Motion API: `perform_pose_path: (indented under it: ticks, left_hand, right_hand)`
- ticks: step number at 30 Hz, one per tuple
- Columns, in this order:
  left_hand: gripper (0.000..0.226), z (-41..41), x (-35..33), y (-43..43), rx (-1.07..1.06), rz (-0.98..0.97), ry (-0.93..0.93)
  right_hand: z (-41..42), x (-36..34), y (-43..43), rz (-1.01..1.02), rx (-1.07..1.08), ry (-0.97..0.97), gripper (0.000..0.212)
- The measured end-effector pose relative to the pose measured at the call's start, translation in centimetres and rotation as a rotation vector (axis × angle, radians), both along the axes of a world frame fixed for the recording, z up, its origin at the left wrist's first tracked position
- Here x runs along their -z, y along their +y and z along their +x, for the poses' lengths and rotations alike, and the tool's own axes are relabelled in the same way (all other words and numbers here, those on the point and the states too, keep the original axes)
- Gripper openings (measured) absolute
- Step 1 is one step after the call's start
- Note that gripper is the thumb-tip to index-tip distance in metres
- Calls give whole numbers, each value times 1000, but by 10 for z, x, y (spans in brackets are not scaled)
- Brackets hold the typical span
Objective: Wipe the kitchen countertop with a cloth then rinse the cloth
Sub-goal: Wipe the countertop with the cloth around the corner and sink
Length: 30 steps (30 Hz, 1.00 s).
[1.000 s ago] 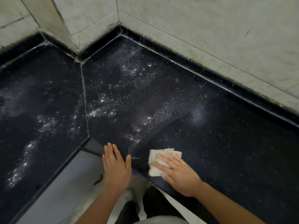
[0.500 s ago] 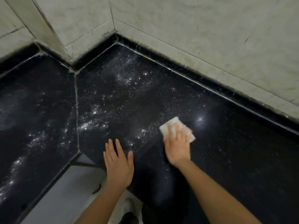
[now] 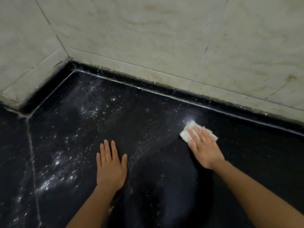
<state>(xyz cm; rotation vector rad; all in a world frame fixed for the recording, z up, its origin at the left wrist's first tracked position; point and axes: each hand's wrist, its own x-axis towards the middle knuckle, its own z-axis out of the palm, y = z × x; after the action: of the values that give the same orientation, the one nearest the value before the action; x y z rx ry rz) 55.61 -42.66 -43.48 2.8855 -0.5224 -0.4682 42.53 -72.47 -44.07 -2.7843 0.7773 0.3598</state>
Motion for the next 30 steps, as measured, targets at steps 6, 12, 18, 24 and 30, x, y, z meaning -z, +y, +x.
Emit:
perform_pose_path:
  ticks: [6,12,18,24,30]
  left_hand:
    - [70,8,4,-5,12,48,113]
    - [70,11,2,-6,11,67,155]
    - [71,12,-1,-6,20,108,196]
    - [70,15,-5,-8,32,123,239]
    - [67,17,-6,-9,38,137,283]
  right_hand:
    - [37,1,13,57,407,-42,54]
    - [27,3,123,142,-188,-191,54]
    - [9,10,73,115,-615,-165,51]
    - [22,5,-32,-3,140,-85,57]
    - [70,2,1,86,419,-69,53]
